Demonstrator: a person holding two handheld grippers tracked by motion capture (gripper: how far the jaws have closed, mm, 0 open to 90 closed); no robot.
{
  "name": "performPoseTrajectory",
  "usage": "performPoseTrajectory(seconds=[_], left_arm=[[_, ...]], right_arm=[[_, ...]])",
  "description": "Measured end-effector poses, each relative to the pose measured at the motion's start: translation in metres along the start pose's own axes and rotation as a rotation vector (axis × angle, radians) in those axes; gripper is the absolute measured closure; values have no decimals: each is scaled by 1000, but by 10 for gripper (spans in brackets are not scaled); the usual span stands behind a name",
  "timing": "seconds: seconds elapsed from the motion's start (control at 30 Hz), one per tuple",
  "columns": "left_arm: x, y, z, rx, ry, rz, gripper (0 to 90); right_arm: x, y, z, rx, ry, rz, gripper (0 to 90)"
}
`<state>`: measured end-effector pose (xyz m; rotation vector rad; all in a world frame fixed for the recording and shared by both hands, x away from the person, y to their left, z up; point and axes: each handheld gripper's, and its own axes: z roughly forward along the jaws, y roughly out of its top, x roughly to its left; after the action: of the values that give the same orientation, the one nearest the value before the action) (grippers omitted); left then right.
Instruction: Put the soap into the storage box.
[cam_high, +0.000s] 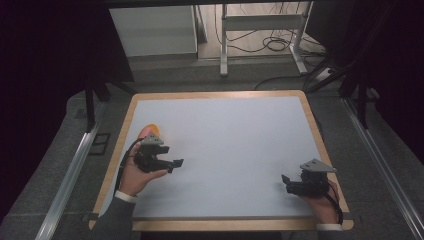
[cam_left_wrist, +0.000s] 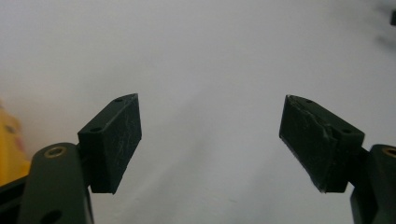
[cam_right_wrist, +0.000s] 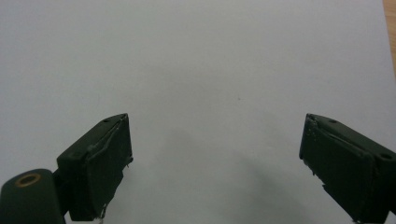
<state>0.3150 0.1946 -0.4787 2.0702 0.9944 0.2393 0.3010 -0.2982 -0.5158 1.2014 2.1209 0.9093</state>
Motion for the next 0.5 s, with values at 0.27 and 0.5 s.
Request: performPoseTrajectory(seconds=[0.27,0.5], left_arm=[[-16,-26,12,5,-12,7,233],[-26,-36,14,-17,-31,2,231]], right_arm=[[2,0,1,3,1,-6,89],[2,1,0,2,0,-4,89]])
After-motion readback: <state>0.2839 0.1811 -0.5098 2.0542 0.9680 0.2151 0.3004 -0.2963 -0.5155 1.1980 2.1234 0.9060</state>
